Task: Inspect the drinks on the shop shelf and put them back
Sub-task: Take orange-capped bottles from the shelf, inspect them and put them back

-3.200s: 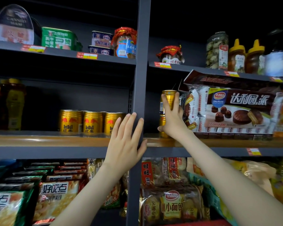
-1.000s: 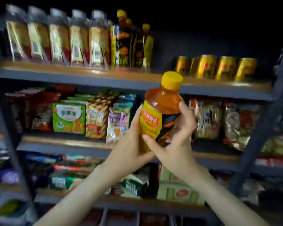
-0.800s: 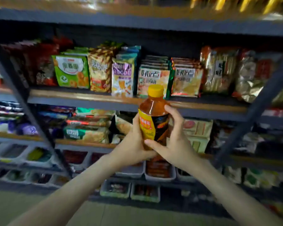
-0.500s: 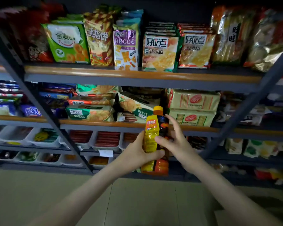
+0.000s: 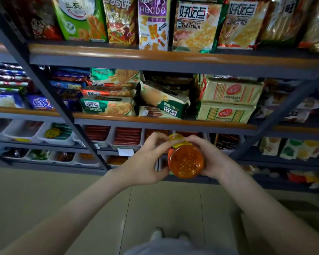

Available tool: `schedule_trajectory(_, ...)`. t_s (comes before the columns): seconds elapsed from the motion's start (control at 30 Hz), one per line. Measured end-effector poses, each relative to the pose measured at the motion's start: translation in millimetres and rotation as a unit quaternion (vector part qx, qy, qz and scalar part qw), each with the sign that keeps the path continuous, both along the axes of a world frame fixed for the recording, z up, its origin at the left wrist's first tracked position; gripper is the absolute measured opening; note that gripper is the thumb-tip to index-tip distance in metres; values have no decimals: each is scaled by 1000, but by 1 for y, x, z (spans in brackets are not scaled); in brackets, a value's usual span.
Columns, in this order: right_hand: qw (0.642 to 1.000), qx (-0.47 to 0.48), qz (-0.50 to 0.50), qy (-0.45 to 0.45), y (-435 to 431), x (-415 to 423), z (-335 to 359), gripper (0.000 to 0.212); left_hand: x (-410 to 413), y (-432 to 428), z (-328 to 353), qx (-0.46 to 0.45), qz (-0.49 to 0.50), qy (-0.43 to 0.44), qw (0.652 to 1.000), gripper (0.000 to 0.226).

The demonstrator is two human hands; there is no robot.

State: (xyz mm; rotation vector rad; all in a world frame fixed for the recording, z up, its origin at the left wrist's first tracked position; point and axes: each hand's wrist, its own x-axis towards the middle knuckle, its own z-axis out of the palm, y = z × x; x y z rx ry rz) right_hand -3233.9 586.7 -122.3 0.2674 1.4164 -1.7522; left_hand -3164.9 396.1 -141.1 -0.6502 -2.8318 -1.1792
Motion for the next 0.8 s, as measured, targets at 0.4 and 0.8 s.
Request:
schedule_trajectory(0.4,931,250,151,218,5,3,4,61,-20,30,20,176,218,-56,958,57)
schedule_trajectory(0.8,885,168,85,425,11,15,-1,47,-45,40,31,268,292,-190,898,77)
